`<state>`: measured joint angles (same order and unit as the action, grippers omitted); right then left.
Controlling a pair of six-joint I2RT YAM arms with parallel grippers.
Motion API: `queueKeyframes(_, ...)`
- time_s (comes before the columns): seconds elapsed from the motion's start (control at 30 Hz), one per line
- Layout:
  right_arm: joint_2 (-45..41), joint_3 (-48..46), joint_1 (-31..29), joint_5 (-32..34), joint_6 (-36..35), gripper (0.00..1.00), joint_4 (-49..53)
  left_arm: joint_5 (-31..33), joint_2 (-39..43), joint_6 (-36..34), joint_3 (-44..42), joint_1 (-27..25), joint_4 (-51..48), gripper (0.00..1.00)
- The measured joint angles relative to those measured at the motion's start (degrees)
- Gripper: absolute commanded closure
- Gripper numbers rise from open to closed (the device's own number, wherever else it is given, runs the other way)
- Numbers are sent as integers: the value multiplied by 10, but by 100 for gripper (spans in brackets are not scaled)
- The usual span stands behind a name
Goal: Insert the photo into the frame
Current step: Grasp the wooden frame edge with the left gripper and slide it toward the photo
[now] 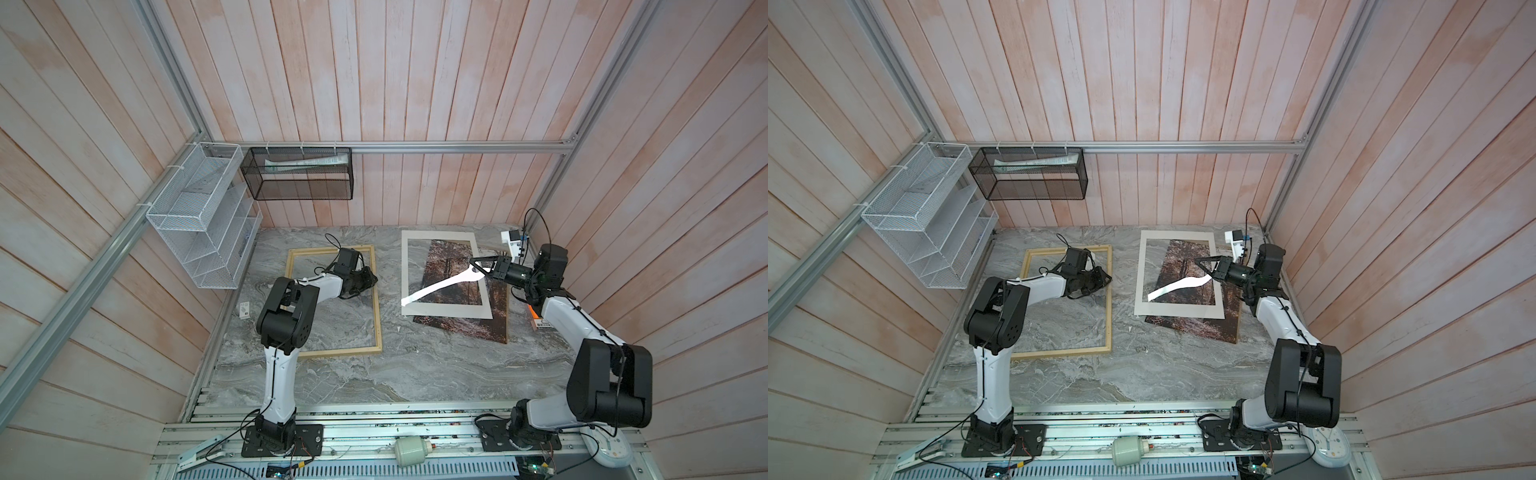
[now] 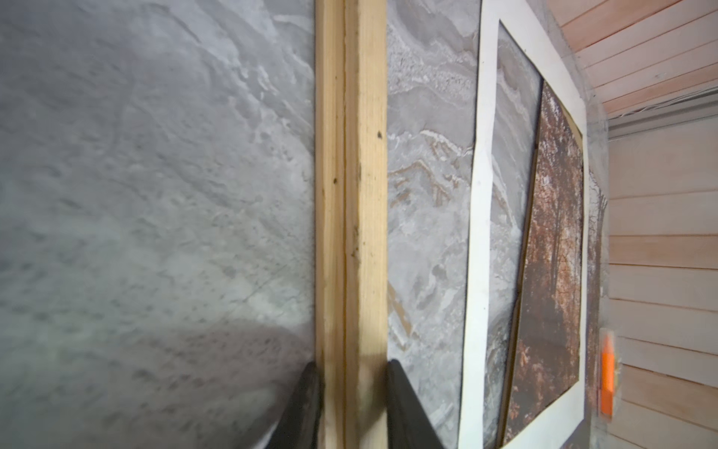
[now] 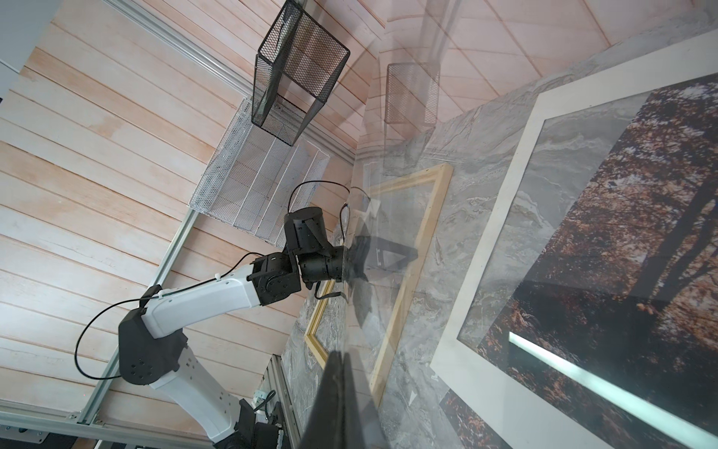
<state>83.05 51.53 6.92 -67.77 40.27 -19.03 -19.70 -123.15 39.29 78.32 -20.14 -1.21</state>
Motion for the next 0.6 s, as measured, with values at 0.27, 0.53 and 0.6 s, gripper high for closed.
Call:
queueKeyframes(0.27,-4,-8,0,0,2,100,-1,-6,-30,47,40,-31,12,77)
queueKeyframes(0.53,-4,-11,-9,0,2,100,-1,-10,-32,68,53,-40,16,72)
queueKeyframes(0.6,-4,-11,-16,0,2,100,-2,-7,-31,63,54,-40,10,67)
